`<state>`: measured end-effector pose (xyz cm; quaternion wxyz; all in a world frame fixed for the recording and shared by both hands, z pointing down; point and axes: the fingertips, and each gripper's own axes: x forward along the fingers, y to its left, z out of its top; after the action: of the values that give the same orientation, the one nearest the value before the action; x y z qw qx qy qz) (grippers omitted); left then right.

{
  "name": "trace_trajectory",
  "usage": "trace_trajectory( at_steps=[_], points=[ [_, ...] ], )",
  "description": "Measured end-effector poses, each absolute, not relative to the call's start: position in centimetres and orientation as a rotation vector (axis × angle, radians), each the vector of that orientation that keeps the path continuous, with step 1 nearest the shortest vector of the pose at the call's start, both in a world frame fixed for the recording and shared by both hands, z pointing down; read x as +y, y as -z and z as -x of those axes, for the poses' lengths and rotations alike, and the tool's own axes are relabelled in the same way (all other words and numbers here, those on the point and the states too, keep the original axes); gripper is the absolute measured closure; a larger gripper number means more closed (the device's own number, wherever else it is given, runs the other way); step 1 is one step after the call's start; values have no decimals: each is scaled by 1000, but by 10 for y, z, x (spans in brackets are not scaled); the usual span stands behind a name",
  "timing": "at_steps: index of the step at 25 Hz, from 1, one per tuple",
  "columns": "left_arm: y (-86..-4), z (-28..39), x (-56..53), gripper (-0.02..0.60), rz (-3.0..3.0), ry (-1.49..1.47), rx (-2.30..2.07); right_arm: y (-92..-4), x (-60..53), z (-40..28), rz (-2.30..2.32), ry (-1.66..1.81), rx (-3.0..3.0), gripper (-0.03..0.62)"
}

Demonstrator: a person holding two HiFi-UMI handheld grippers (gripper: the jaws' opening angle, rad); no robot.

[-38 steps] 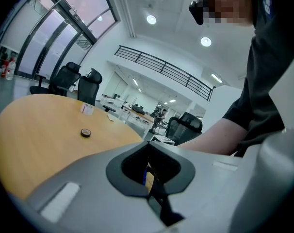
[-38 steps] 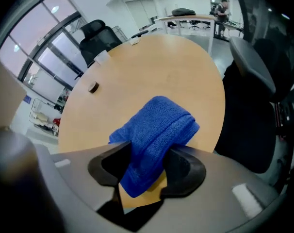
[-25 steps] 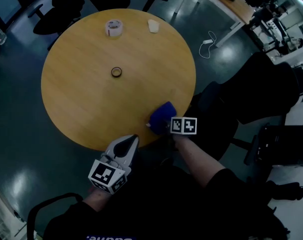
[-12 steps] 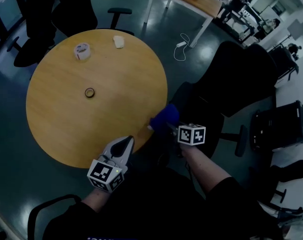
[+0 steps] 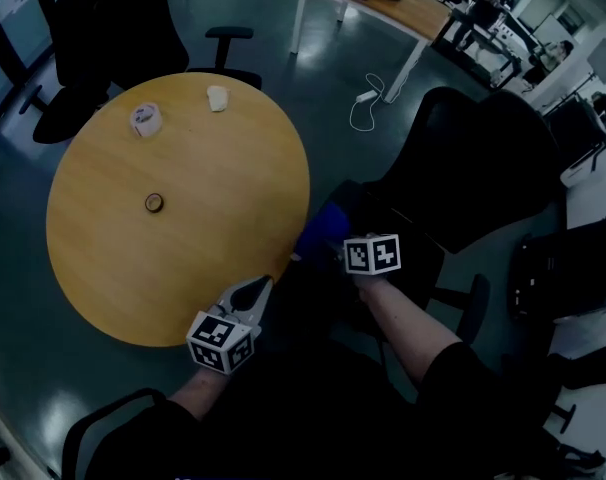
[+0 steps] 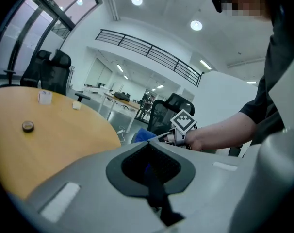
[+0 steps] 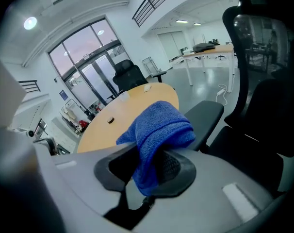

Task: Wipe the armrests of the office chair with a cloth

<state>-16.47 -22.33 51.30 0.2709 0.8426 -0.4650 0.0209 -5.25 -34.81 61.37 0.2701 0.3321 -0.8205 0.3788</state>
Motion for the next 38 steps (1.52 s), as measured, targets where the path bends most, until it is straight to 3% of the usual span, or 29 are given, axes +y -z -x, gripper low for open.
trace_trajectory(
  at_steps=[12,21,38],
  points=[
    [-606,84,-286,569,-2081,-166,-1208,-587,-466,-15,-866,-1012,-2285,507],
    [-656,67,-308,569,-2049,-291,-1206,-615,-546,-36,-873,-952,-2176,507],
    [-676,58,-325,569,-2059,-312,-1160,-644,-503,2,-774,-1107,-2127,507]
  ],
)
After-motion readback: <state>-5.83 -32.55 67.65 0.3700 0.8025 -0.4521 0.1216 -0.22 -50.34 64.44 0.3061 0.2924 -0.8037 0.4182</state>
